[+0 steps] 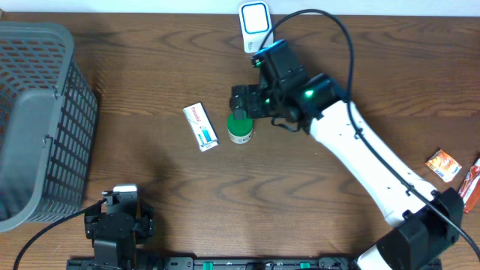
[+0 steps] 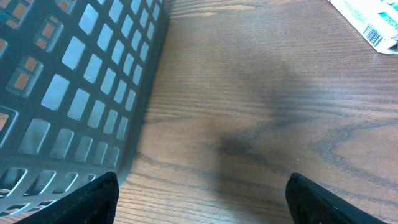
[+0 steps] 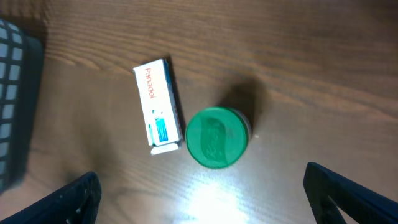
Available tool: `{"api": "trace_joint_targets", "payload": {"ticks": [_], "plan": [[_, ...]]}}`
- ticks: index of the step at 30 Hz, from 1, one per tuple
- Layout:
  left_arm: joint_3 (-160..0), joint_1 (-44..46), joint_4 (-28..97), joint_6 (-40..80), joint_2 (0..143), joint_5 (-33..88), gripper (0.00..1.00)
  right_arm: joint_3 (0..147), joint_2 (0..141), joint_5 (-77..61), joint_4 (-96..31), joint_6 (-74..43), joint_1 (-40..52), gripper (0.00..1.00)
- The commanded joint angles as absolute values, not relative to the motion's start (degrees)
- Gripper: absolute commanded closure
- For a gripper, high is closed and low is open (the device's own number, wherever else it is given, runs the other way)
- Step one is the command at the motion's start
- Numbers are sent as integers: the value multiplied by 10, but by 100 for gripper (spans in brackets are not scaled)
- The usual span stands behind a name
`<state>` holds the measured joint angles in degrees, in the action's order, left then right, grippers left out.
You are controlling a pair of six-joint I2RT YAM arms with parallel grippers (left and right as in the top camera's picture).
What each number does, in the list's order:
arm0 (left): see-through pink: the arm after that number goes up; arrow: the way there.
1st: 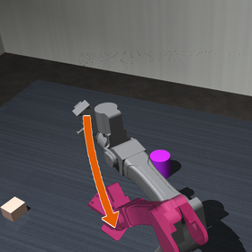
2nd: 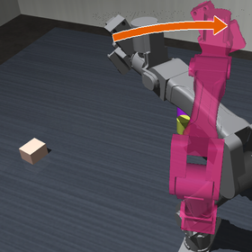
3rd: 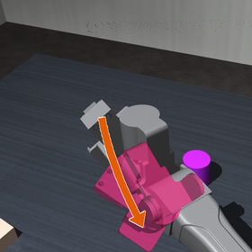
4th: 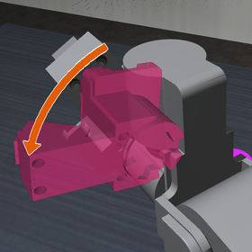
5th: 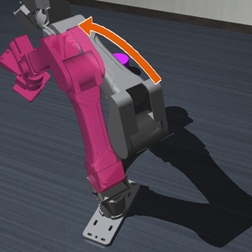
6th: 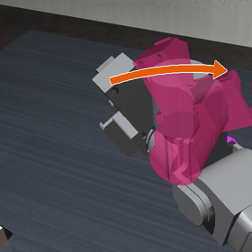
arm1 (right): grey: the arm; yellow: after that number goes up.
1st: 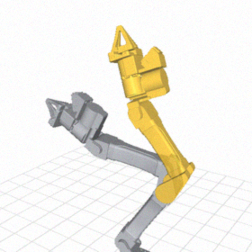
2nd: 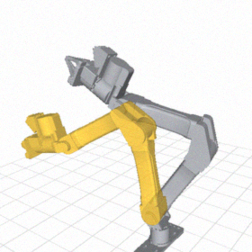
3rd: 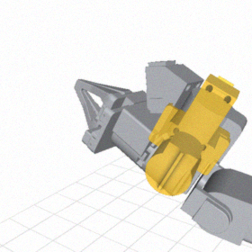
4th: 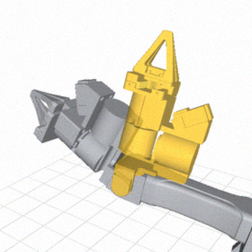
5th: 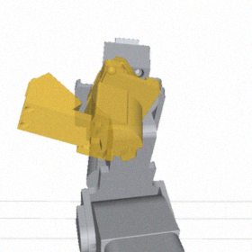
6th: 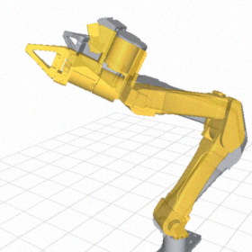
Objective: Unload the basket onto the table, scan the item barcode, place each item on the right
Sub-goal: 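Move the right gripper over the green-capped bottle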
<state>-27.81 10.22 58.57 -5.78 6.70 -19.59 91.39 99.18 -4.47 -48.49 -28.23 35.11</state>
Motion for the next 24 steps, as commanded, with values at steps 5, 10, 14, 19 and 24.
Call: {"api": "trace_joint_targets", "payload": {"ticks": [5, 10, 14, 19, 24], "plan": [[-283, 100, 587, -53, 66, -197, 14, 919, 1073, 8, -439, -254, 376, 1], [-283, 100, 587, -53, 66, -197, 14, 920, 1125, -8, -405, -248, 383, 1], [-283, 100, 587, -53, 66, -197, 14, 923, 1153, 0, -389, -243, 393, 1], [-283, 100, 587, -53, 66, -197, 14, 923, 1183, 11, -390, -235, 394, 1], [-283, 100, 587, -53, 66, -197, 14, 923, 1204, 15, -397, -235, 394, 1]]}}
